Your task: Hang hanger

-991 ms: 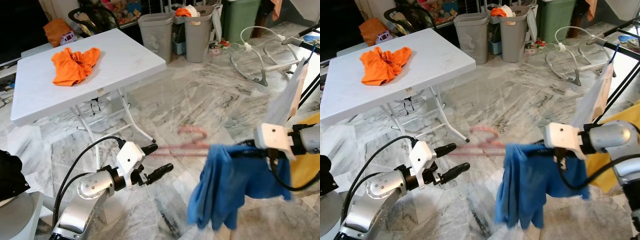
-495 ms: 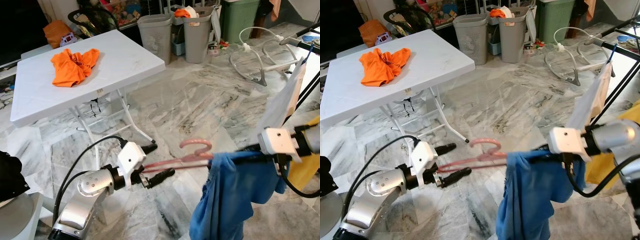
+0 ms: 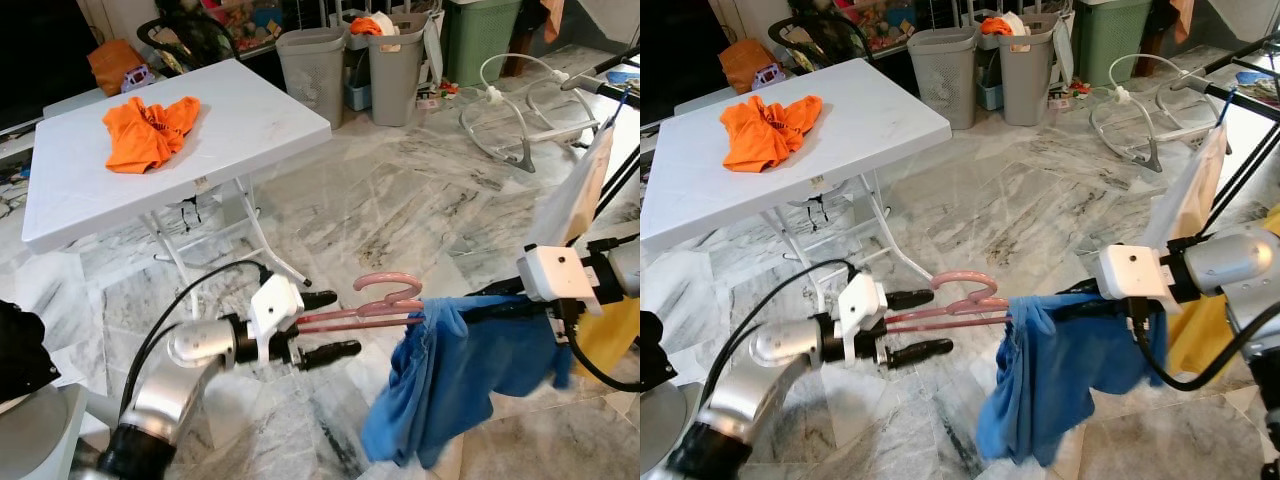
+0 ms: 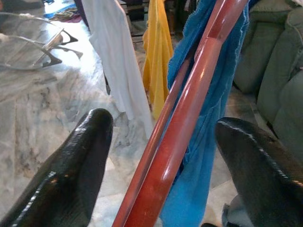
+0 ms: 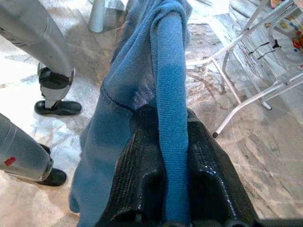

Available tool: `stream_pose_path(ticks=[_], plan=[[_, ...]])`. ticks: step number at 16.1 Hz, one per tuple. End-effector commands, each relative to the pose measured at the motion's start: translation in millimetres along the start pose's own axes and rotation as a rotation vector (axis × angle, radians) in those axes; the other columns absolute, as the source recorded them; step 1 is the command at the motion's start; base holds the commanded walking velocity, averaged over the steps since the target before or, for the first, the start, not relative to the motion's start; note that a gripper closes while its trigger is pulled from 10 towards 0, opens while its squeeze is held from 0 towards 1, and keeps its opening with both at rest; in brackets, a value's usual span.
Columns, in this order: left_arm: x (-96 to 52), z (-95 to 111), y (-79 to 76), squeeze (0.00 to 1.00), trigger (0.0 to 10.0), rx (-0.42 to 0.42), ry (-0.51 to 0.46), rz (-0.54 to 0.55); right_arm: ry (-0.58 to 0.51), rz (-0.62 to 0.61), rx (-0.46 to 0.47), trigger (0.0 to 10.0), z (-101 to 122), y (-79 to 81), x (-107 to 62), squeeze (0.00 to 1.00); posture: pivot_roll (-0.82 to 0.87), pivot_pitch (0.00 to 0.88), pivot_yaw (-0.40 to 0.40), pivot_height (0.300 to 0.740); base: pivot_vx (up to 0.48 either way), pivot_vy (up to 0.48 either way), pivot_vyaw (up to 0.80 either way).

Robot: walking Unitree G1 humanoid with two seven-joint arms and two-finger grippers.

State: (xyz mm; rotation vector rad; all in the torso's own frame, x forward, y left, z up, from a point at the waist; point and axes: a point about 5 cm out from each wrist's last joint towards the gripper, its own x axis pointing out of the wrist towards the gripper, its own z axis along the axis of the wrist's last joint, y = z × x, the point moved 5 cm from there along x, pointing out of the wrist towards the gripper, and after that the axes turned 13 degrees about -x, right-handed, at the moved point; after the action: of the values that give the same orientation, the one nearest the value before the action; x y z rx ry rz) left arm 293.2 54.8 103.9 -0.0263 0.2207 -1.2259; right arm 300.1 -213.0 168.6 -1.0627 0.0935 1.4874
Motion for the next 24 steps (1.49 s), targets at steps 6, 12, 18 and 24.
stream_pose_path(ticks=[6, 12, 18, 24], plan=[[2.1, 12, 5.6, 0.0, 10.0, 0.041, 0.016, -0.042, -0.007, -0.03, -0.079, 10.0, 6, -7.2, 3.1, 0.0, -0.18, 0.011, 0.124, 0.74, 0.0, 0.0, 0.0], [12.3, 19, -0.4, 1.0, 10.0, 0.044, -0.036, -0.027, 0.026, -0.142, -0.147, 10.0, 4, -25.5, 15.4, 0.0, -0.18, 0.011, 0.118, 0.74, 0.0, 0.0, 0.0], [-3.5, 10, 2.1, 0.0, 10.0, 0.071, 0.095, -0.113, 0.066, -0.124, -0.153, 10.0, -5, -20.6, 6.9, 0.0, -0.18, 0.01, 0.12, 0.74, 0.0, 0.0, 0.0], [-3.0, 23, 27.9, 0.0, 0.0, 0.111, 0.065, -0.039, 0.017, -0.074, -0.142, 10.0, 1, -14.1, 8.8, 0.0, -0.18, 0.012, 0.116, 0.74, 0.0, 0.0, 0.0]])
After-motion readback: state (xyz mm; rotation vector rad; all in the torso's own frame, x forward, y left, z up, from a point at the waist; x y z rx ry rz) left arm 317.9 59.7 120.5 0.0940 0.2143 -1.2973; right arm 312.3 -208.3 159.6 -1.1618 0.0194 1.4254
